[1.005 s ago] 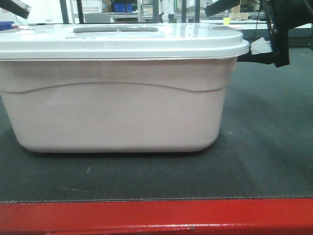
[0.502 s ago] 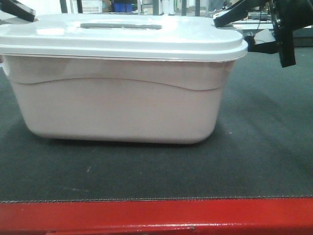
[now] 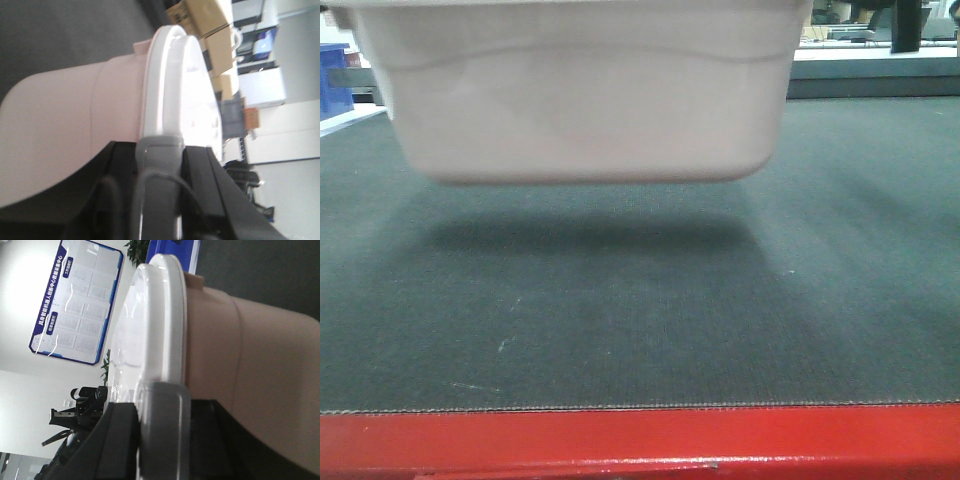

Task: Grab white bin and place on right shelf
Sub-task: 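Lift the pink bin off the table with both grippers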

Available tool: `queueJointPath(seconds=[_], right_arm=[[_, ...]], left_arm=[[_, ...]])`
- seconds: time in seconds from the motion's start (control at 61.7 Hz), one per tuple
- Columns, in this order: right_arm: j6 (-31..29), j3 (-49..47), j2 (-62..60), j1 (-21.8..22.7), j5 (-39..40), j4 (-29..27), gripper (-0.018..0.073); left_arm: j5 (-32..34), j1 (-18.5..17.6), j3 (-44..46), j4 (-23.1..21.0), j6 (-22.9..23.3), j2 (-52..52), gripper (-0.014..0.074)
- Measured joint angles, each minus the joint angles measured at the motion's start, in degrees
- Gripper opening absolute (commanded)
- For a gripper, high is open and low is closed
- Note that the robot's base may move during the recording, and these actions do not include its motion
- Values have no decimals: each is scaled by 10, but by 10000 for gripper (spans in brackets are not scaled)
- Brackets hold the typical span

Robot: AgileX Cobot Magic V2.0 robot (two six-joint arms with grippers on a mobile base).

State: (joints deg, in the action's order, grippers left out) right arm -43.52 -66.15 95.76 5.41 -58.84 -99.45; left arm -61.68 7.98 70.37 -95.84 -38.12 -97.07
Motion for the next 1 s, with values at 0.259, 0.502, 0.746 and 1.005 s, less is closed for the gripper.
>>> queueJointPath(seconds=[0.259, 0.502, 0.746, 1.005], right_arm=[[0, 0, -38, 7, 24, -11, 67], [6, 0, -73, 12, 42, -17, 67], [12, 0, -94, 17, 51, -27, 67], [31, -1, -113, 17, 73, -28, 67]], left_arm=[[30, -32, 0, -50, -3, 2, -127], [55, -54, 32, -59, -3, 14, -127], [78, -74, 83, -69, -1, 23, -127], [97, -89, 98, -76, -1, 25, -127]])
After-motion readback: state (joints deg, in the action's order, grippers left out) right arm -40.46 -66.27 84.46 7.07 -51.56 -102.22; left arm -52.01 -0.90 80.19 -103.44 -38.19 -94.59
